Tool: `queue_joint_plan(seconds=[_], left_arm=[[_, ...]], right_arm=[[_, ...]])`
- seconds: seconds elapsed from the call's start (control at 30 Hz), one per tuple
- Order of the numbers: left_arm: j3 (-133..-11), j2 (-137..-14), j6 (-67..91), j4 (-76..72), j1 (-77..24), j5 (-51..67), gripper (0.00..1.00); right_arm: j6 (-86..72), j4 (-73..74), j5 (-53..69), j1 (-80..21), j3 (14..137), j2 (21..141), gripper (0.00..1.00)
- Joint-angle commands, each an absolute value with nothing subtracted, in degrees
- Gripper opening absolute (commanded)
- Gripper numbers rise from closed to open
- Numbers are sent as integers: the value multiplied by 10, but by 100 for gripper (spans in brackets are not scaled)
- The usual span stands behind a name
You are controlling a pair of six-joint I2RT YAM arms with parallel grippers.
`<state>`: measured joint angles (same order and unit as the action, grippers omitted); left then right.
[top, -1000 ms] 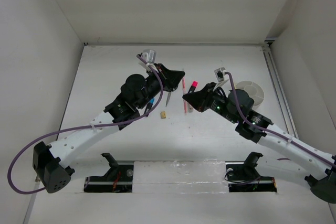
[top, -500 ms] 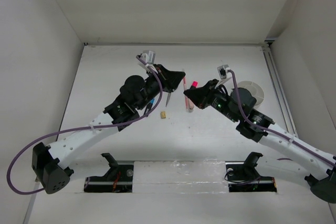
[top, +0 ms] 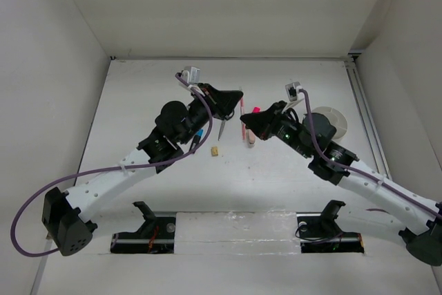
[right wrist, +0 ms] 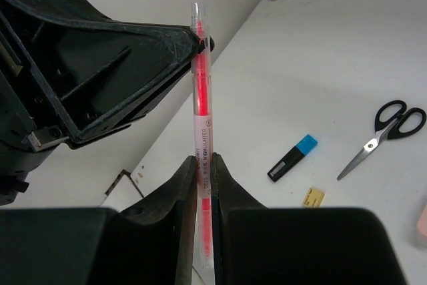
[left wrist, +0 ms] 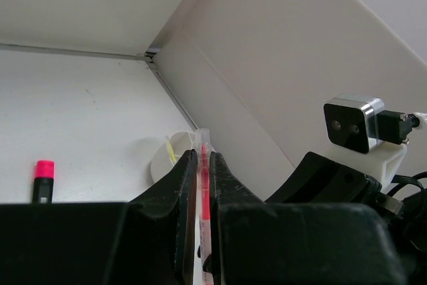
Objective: Sort the stationery into containers
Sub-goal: Close the pen cap on the pen.
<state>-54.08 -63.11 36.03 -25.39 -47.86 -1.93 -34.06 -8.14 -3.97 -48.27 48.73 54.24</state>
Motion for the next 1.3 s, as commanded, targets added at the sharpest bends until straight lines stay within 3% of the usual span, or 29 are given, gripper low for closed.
queue_joint_plan(seconds=[0.0,0.5,1.0,1.07,1.2,1.23,1.27], left_arm=[[-512,-630,341,-205,-489,47,0],[-476,-631,322,-218,-489,72,0],[-506,-636,328,-171,-489,52,2],[-519,-636,328,-157,-489,52,19],[-554,-630,340,-134,-489,22,75],[-568,-623,340,-134,-489,7,99],[-574,-615,345,-128,-489,7,99]], right_arm=[[-338,-217,-69,-446,556,542,0],[-348,-214,36,-373,671,621,0],[-311,-236,73,-387,599,609,0],[-311,-236,66,-387,580,603,0],[-301,-231,54,-387,558,597,0],[-294,-231,46,-387,558,597,0],[-286,-231,39,-387,550,597,0]])
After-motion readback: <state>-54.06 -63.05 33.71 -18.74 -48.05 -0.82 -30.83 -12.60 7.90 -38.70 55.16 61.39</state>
